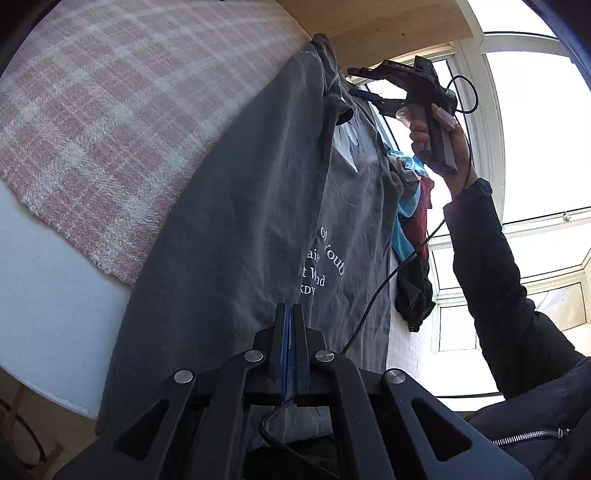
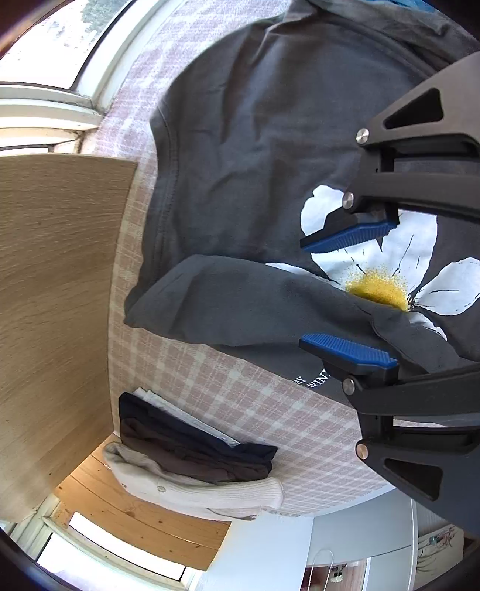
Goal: Fold clothes
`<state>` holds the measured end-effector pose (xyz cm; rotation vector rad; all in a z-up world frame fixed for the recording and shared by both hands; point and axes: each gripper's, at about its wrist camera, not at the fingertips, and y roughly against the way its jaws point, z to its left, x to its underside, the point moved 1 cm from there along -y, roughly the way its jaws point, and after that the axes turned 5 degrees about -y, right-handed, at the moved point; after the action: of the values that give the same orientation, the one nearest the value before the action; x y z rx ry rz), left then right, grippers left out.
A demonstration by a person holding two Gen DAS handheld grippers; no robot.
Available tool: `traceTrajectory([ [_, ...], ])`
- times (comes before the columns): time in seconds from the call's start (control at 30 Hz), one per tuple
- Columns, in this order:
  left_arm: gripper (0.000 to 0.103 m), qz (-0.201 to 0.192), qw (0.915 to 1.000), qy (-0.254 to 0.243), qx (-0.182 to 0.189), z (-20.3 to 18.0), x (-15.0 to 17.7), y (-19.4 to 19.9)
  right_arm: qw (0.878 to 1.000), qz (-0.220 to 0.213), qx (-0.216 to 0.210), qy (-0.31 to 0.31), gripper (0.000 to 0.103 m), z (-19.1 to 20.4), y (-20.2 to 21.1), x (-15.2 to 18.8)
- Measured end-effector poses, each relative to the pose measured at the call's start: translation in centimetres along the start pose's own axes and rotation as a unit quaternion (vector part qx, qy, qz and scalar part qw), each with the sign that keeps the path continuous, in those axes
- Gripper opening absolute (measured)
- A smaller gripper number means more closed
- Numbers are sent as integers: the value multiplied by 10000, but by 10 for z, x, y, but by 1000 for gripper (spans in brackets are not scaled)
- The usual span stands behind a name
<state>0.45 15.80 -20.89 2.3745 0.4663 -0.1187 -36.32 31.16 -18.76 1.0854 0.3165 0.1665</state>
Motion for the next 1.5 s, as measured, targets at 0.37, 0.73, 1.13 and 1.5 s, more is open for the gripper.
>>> traceTrajectory([
  [0.37,0,369,9977,-469,-334,-12,-18,-29,9841,1068,-1243,-691,45,4,-24,95],
  [0.73,0,404,9981,-293,-356,9,-17,-34,9764,609,-1818,-995,10,-13,-20,127],
  [1.13,2,270,9995,-160,-85,21,-16,-32,9928,-874,361,733,40,48,23,-4],
  [1.5,2,122,9997,-106,171,30,-12,-31,9734,-660,1984,931,18,46,-57,-88],
])
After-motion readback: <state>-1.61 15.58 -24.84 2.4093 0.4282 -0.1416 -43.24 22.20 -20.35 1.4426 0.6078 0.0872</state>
